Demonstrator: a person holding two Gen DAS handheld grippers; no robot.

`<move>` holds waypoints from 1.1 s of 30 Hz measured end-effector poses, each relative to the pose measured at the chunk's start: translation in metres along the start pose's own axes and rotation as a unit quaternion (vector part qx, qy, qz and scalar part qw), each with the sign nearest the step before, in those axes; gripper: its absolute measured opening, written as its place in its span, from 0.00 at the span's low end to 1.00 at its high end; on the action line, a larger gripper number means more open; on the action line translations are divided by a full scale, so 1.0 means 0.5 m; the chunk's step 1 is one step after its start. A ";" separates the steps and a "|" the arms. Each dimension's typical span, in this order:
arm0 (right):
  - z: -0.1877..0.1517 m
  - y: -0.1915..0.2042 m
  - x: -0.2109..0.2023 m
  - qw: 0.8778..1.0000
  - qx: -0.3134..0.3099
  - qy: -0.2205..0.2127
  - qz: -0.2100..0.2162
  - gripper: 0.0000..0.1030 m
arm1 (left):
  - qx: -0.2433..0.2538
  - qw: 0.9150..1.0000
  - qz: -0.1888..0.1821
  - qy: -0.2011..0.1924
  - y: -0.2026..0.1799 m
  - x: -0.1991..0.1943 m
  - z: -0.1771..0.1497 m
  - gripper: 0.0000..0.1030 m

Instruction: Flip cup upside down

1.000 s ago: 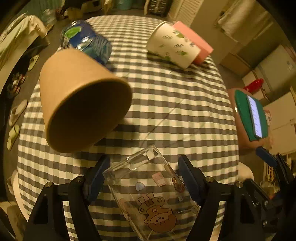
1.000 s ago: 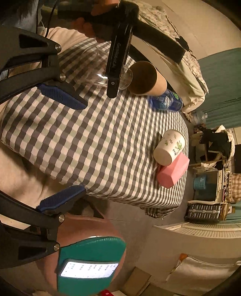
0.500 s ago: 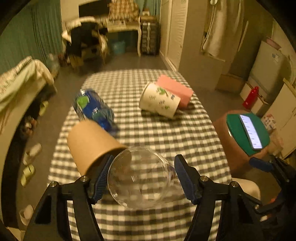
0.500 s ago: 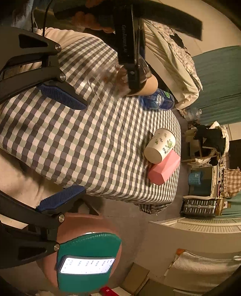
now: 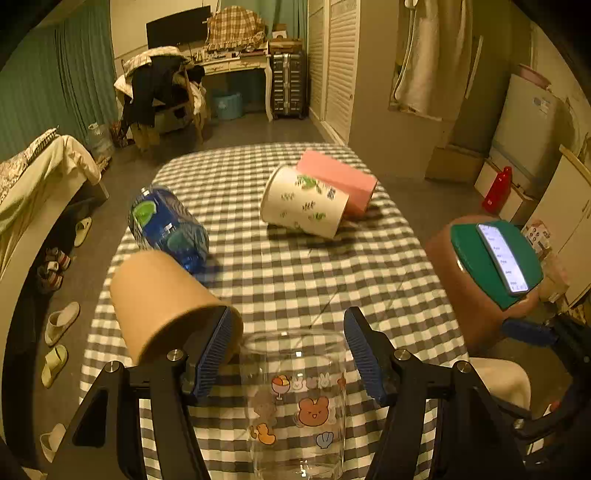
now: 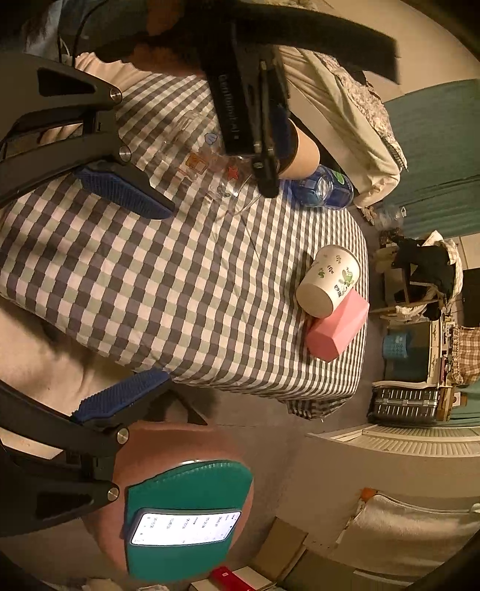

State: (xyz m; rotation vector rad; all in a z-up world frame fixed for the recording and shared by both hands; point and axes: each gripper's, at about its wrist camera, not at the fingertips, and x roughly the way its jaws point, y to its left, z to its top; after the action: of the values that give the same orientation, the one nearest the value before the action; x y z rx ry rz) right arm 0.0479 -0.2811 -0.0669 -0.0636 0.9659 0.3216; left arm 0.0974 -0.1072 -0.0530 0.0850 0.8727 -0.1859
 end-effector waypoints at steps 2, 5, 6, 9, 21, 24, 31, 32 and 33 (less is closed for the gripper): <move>-0.002 -0.001 0.003 1.000 0.001 0.001 0.001 0.81 | 0.001 1.000 -0.003 -0.011 0.003 -0.015 0.001 0.63; -0.003 -0.004 0.008 1.000 0.004 0.001 0.003 0.81 | 0.009 0.999 0.014 -0.028 0.007 -0.040 -0.014 0.64; -0.004 -0.003 0.009 1.000 0.002 -0.002 0.002 0.81 | 0.013 0.999 0.024 -0.032 0.009 -0.047 -0.027 0.64; -0.004 0.012 0.007 1.000 -0.008 -0.012 -0.002 0.81 | 0.014 0.999 0.041 -0.032 0.022 -0.056 -0.058 0.64; -0.035 0.163 0.053 0.999 -0.002 -0.019 0.051 0.81 | -0.043 0.994 0.090 -0.051 0.150 -0.092 -0.127 0.64; -0.046 0.214 0.083 0.998 0.018 -0.021 0.057 0.81 | -0.054 0.992 0.095 -0.059 0.183 -0.095 -0.140 0.64; -0.040 0.286 0.146 0.997 0.061 -0.052 0.015 0.81 | -0.081 0.991 0.090 -0.065 0.253 -0.079 -0.167 0.64; -0.036 0.293 0.149 0.996 0.065 -0.061 0.005 0.81 | -0.082 0.991 0.088 -0.065 0.261 -0.076 -0.170 0.64; -0.033 0.296 0.154 0.995 0.069 -0.065 -0.009 0.81 | -0.082 0.991 0.086 -0.066 0.266 -0.076 -0.174 0.64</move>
State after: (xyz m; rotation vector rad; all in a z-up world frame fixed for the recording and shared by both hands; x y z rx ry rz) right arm 0.0314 -0.1250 -0.1258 0.0746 0.8550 0.2393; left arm 0.0340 0.0411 -0.0799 -0.0060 0.7423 0.0423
